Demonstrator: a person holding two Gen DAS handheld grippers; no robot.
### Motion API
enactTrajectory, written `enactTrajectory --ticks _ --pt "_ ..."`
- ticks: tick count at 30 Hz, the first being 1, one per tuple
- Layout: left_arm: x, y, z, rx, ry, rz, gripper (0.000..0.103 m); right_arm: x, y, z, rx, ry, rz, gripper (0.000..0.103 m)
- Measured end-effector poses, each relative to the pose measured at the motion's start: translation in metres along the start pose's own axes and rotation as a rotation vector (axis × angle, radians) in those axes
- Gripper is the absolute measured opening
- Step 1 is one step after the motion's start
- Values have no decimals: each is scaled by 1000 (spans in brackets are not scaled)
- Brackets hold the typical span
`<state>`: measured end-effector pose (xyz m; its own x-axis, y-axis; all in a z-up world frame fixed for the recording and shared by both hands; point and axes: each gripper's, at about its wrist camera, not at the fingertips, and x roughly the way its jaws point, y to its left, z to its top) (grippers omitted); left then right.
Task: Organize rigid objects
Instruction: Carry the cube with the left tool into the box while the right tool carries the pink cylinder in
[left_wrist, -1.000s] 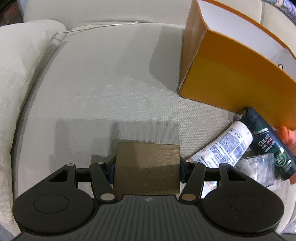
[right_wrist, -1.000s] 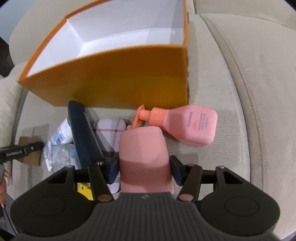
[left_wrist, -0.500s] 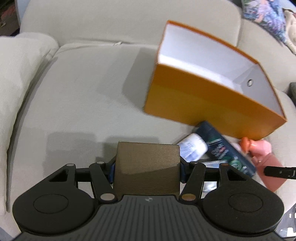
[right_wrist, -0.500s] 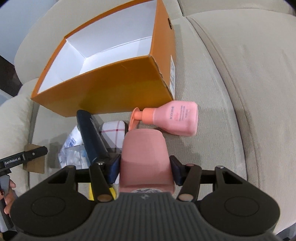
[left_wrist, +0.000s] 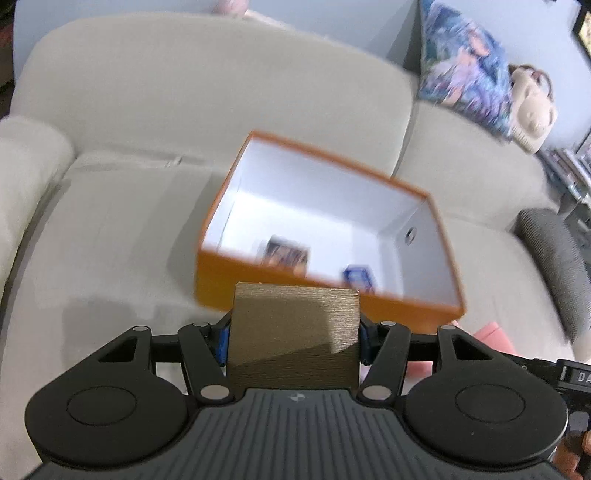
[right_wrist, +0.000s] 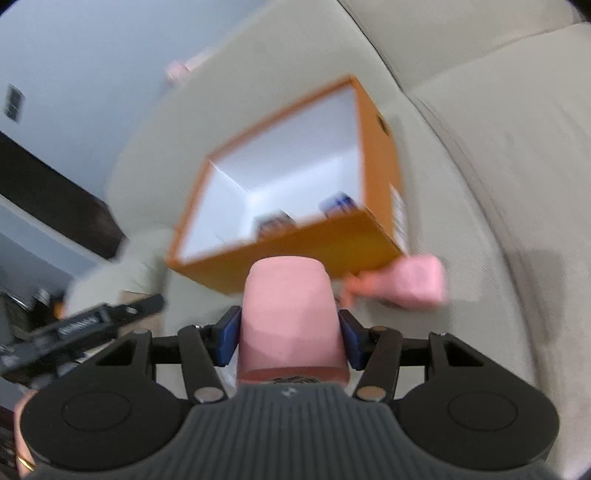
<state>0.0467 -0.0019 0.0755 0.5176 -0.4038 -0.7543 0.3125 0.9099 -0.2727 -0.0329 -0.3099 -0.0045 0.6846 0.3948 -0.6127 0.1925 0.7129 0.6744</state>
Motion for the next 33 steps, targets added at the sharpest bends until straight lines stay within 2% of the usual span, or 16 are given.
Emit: enactTrajectory --ticks 3,8,11,19,24,33 --pt "8 -12 28 -5 -45 10 68 3 21 26 -6 -58 26 57" --pt "44 -24 67 26 -86 57 68 35 46 73 -37 -137 -42 57" --pt "71 -21 75 14 -81 59 68 59 45 83 -48 -150 -77 57" --pt "127 -15 73 13 -1 111 68 117 42 86 -125 -86 -226 57" --pt "149 -6 65 7 47 139 68 141 31 82 -131 -36 -271 57" --pt "167 -5 54 53 100 162 68 184 20 79 -172 38 -345 57"
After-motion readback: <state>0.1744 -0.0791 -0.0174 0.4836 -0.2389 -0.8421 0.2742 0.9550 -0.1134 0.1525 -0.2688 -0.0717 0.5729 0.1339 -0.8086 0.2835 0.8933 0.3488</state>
